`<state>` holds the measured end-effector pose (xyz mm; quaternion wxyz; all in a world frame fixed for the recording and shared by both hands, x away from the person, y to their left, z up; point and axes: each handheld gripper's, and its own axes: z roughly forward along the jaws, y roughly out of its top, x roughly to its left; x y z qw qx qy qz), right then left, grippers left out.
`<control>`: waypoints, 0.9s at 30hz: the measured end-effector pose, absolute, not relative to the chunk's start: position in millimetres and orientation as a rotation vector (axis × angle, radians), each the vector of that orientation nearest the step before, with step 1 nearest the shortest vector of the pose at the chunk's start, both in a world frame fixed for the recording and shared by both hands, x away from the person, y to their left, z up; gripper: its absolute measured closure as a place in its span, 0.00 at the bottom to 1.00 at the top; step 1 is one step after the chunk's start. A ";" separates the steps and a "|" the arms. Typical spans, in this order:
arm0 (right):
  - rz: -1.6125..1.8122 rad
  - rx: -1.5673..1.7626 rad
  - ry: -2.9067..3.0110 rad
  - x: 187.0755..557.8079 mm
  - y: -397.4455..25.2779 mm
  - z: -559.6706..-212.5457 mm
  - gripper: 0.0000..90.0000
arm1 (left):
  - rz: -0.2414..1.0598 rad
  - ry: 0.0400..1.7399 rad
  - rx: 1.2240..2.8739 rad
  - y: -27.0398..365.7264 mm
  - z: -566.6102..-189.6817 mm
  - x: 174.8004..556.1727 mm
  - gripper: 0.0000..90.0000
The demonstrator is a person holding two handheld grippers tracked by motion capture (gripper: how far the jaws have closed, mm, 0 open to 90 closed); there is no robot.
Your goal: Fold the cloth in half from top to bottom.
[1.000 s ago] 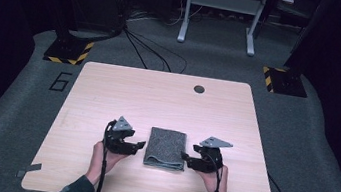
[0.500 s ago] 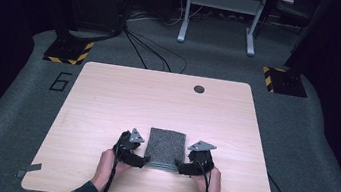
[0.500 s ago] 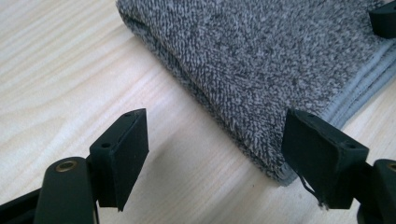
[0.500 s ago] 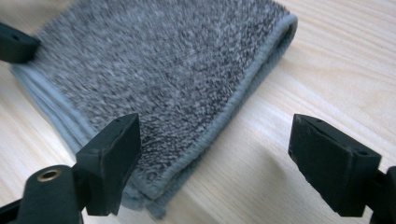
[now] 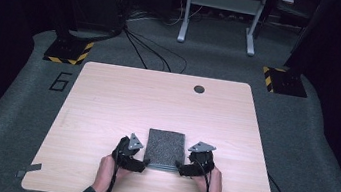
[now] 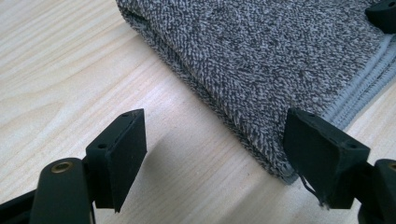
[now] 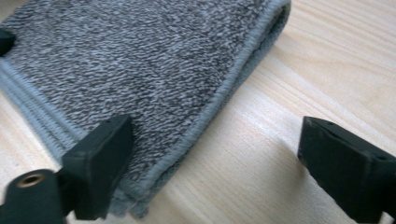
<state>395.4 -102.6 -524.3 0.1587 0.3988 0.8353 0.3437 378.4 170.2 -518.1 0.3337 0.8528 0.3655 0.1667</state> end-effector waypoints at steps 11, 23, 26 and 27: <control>0.967 1.126 2.409 403.5 -104.2 -523.4 0.00 | 0.419 0.977 2.228 173.3 -515.5 380.6 0.16; 1.092 1.179 2.301 391.5 -135.8 -489.4 0.00 | 0.446 1.026 2.142 211.6 -489.7 366.7 0.12; 1.089 1.191 2.274 386.7 -146.9 -484.2 0.00 | 0.456 1.056 2.128 226.8 -489.4 361.4 0.12; 1.087 1.200 2.264 384.9 -150.3 -483.4 0.00 | 0.468 1.065 2.124 232.8 -489.6 360.2 0.12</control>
